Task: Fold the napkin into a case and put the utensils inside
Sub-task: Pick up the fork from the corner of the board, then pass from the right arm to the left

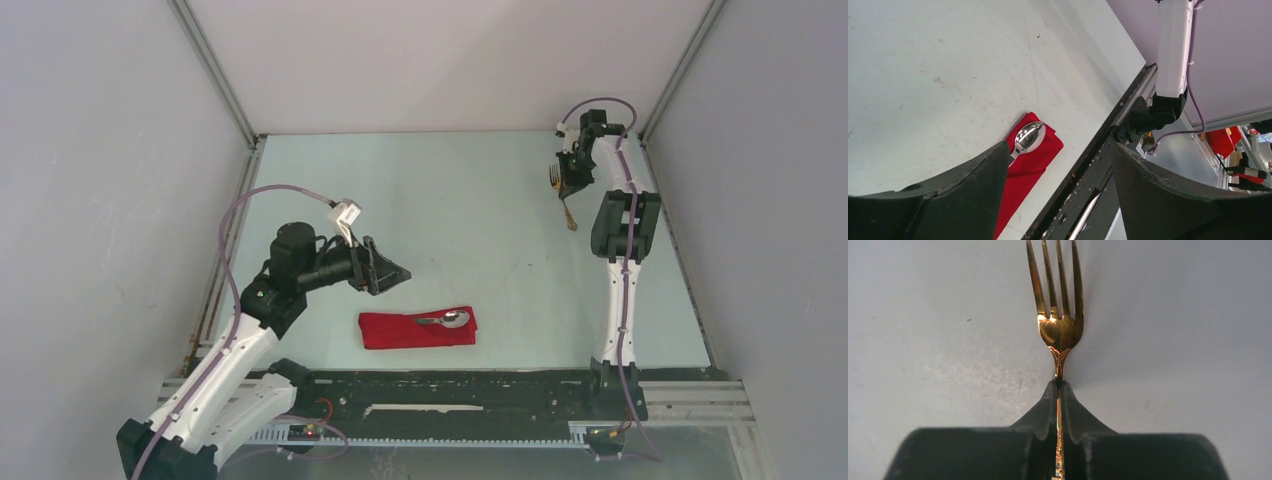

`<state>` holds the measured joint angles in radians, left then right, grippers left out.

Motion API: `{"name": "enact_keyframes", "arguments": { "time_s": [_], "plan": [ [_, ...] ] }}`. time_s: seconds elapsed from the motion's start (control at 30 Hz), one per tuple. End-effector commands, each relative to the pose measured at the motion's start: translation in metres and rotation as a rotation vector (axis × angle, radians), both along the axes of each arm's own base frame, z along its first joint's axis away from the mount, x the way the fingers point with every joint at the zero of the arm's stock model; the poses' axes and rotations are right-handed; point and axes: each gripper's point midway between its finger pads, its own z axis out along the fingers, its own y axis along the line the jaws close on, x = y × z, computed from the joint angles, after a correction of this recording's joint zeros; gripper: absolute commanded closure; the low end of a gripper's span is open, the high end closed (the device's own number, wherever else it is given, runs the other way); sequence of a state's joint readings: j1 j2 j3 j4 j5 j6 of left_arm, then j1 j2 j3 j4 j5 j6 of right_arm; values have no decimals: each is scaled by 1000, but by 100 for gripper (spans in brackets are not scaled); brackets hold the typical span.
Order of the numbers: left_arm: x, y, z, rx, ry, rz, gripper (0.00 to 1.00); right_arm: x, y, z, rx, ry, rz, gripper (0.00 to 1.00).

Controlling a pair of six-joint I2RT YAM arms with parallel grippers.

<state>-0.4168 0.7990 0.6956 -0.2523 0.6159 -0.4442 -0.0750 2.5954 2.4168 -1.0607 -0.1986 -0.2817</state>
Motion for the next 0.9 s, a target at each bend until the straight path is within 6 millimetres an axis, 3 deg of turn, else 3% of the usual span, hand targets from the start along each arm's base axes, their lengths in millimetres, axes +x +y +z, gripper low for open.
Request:
{"name": "enact_keyframes", "arguments": {
  "time_s": [0.0, 0.17, 0.27, 0.37, 0.43, 0.47, 0.53, 0.57, 0.73, 0.87],
  "plan": [
    [1, 1, 26, -32, -62, 21, 20, -40, 33, -7, 109, 172, -30, 100],
    [9, 8, 6, 20, 31, 93, 19, -45, 55, 35, 226, 78, -216, 100],
    [11, 8, -1, 17, 72, 118, 16, -51, 65, 74, 328, -69, -371, 100],
    [12, 6, -8, 13, 115, 121, 21, -82, 86, 101, 469, -148, -440, 100],
    [13, 5, -15, 14, 158, 132, 24, -107, 98, 108, 512, -155, -463, 100],
    [14, 3, -17, 11, 180, 135, 24, -120, 100, 106, 514, -151, -482, 100],
    [16, -1, -26, 1, 233, 139, 24, -148, 123, 106, 516, -145, -462, 100],
    [16, -5, -29, -11, 254, 137, 24, -166, 128, 98, 515, -126, -469, 100],
    [14, -29, -31, -57, 280, 105, 22, -226, 163, 114, 643, -171, -470, 100],
    [6, -60, -30, -72, 287, 26, 22, -262, 189, 130, 708, -224, -468, 100]
  ]
}}
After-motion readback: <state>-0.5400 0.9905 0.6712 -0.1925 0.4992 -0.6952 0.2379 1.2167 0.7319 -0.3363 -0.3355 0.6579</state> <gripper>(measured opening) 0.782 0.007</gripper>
